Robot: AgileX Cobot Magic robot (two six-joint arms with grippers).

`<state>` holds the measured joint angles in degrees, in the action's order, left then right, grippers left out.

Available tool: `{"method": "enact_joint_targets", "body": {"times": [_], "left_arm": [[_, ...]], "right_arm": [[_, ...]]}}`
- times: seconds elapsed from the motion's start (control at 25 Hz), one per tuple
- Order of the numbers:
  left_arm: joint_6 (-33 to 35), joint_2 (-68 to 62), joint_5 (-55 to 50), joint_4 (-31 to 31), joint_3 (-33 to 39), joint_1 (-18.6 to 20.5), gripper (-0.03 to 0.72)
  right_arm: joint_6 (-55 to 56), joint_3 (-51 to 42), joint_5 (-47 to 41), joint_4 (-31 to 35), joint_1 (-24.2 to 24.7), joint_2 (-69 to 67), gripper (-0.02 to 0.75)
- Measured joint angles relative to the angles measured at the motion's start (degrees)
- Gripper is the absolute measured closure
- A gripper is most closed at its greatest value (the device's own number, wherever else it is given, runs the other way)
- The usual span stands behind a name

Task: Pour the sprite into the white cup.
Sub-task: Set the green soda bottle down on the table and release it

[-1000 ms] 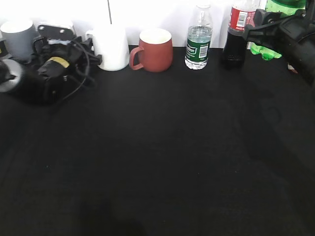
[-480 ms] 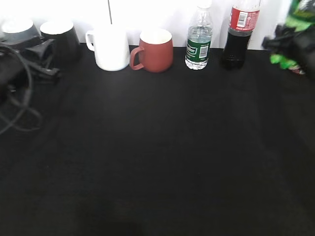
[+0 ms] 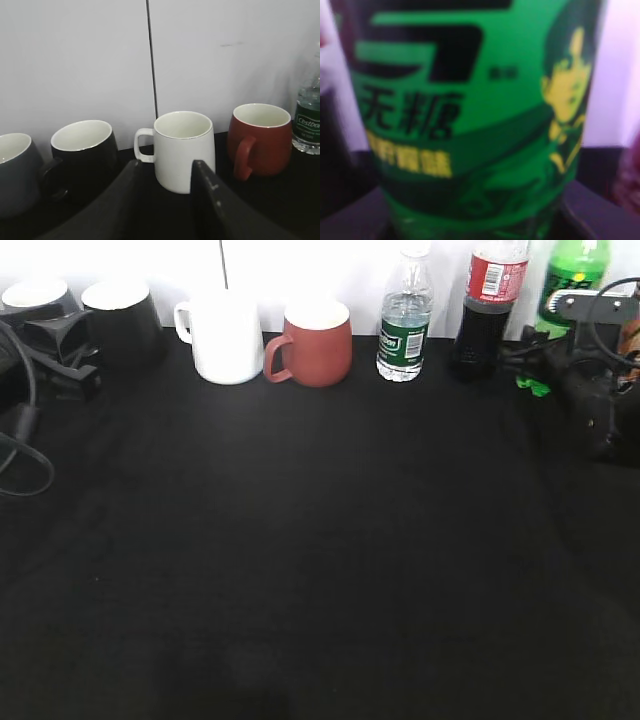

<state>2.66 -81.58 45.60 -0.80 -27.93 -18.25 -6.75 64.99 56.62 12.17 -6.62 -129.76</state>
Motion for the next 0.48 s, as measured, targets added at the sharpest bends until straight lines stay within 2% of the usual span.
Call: {"method": "enact_joint_targets", "body": {"times": [0.16, 0.32, 0.48], "left_arm": [[0.00, 0.00, 0.00, 0.00, 0.00, 0.00, 0.432], [0.00, 0.00, 0.00, 0.00, 0.00, 0.00, 0.432], [0.00, 0.00, 0.00, 0.05, 0.00, 0.00, 0.432]], "right_arm": [[1.42, 0.42, 0.27, -1.02, 0.43, -0.59, 0.313], [2.38, 0.46, 0.39, -1.02, 0.43, -0.70, 0.120], [2.45, -6.44, 0.83, -1.88, 0.43, 1.41, 0.092]]}}
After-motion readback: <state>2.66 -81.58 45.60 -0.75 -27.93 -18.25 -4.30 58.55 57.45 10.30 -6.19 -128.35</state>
